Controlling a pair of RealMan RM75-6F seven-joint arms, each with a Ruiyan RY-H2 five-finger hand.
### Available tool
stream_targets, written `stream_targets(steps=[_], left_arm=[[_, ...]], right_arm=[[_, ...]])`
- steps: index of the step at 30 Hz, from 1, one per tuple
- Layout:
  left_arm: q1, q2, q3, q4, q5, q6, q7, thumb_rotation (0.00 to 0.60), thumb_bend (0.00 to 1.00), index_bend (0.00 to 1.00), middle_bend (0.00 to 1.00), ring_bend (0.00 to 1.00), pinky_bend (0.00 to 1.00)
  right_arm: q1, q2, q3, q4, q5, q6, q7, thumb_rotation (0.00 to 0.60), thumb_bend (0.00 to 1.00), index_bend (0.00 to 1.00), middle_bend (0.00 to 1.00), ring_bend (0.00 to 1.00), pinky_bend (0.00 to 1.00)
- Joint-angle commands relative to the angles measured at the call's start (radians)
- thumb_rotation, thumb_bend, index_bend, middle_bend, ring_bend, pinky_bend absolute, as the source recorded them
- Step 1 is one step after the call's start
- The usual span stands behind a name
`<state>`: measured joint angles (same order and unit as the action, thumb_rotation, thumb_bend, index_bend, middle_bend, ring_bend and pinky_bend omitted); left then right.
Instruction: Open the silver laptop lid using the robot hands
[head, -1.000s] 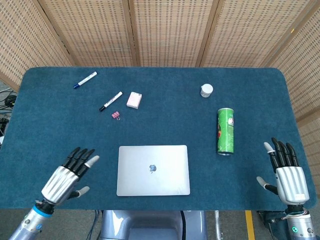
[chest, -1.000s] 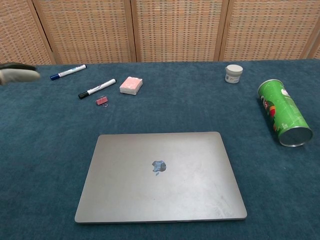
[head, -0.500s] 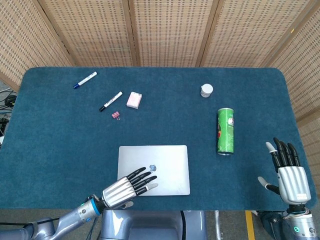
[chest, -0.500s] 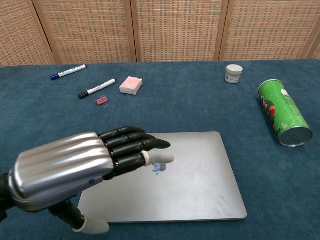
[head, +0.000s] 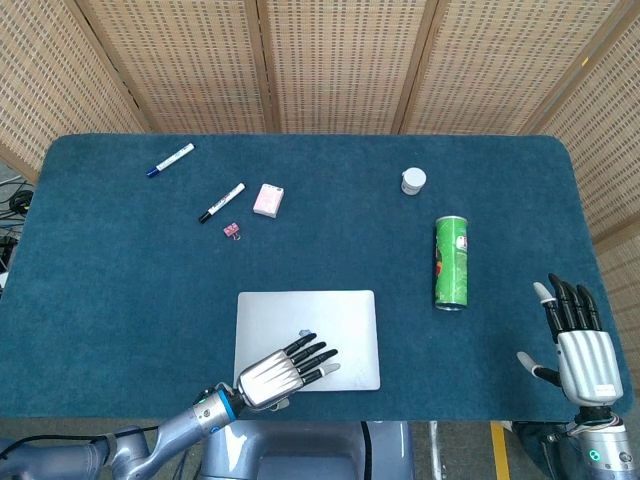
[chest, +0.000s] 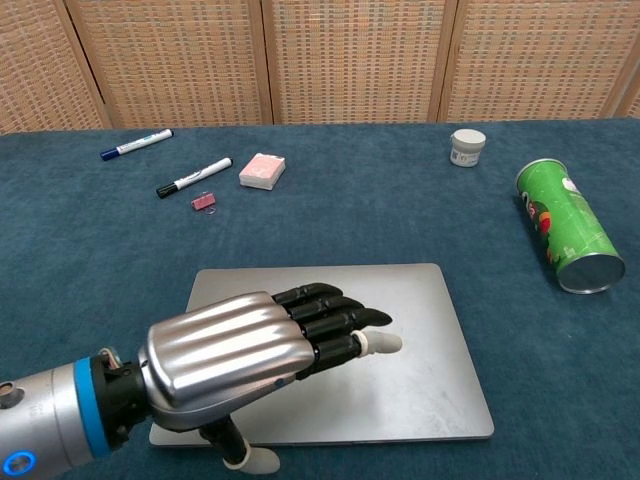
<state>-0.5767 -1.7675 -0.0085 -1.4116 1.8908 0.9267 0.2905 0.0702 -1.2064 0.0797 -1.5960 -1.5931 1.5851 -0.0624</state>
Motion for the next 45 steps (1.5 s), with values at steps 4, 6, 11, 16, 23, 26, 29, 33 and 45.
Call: stream_targets(steps=[4, 6, 11, 16, 23, 26, 29, 33, 45], left_arm=[[-0.024, -0.041, -0.011, 0.026, -0.043, -0.025, 0.029, 0.600, 0.11, 0.00, 0.00, 0.00, 0.00], [-0.030, -0.052, -0.013, 0.030, -0.059, -0.033, 0.034, 0.600, 0.11, 0.00, 0.00, 0.00, 0.00], [-0.047, -0.070, -0.015, 0.045, -0.074, -0.040, 0.061, 0.600, 0.15, 0.00, 0.00, 0.00, 0.00], [-0.056, -0.081, -0.016, 0.056, -0.091, -0.043, 0.085, 0.600, 0.16, 0.00, 0.00, 0.00, 0.00], [-0.064, -0.083, -0.016, 0.050, -0.122, -0.042, 0.110, 0.600, 0.37, 0.00, 0.00, 0.00, 0.00], [-0.066, -0.080, -0.014, 0.046, -0.130, -0.037, 0.118, 0.600, 0.40, 0.00, 0.00, 0.00, 0.00], [-0.069, -0.076, -0.012, 0.041, -0.137, -0.031, 0.125, 0.600, 0.41, 0.00, 0.00, 0.00, 0.00], [-0.072, -0.072, -0.012, 0.037, -0.145, -0.021, 0.137, 0.600, 0.42, 0.00, 0.00, 0.00, 0.00], [-0.070, -0.086, -0.091, 0.007, -0.226, 0.030, 0.236, 0.600, 0.45, 0.00, 0.00, 0.00, 0.00]], right_arm=[[0.002, 0.000, 0.001, 0.004, 0.006, -0.007, 0.004, 0.600, 0.00, 0.01, 0.00, 0.00, 0.00], [0.003, -0.001, 0.001, 0.005, 0.006, -0.008, 0.005, 0.600, 0.00, 0.01, 0.00, 0.00, 0.00], [0.004, -0.001, 0.001, 0.005, 0.009, -0.011, 0.007, 0.600, 0.00, 0.01, 0.00, 0.00, 0.00], [0.004, 0.001, 0.002, 0.006, 0.012, -0.011, 0.015, 0.600, 0.00, 0.01, 0.00, 0.00, 0.00], [0.004, 0.004, 0.001, 0.006, 0.011, -0.011, 0.021, 0.600, 0.00, 0.01, 0.00, 0.00, 0.00], [0.005, 0.004, 0.001, 0.006, 0.011, -0.012, 0.021, 0.600, 0.00, 0.01, 0.00, 0.00, 0.00], [0.004, 0.003, 0.000, 0.006, 0.010, -0.012, 0.020, 0.600, 0.00, 0.01, 0.00, 0.00, 0.00], [0.005, 0.003, -0.001, 0.005, 0.009, -0.012, 0.019, 0.600, 0.00, 0.01, 0.00, 0.00, 0.00], [0.014, 0.000, -0.014, 0.012, -0.016, -0.023, 0.018, 0.600, 0.00, 0.09, 0.00, 0.00, 0.00]])
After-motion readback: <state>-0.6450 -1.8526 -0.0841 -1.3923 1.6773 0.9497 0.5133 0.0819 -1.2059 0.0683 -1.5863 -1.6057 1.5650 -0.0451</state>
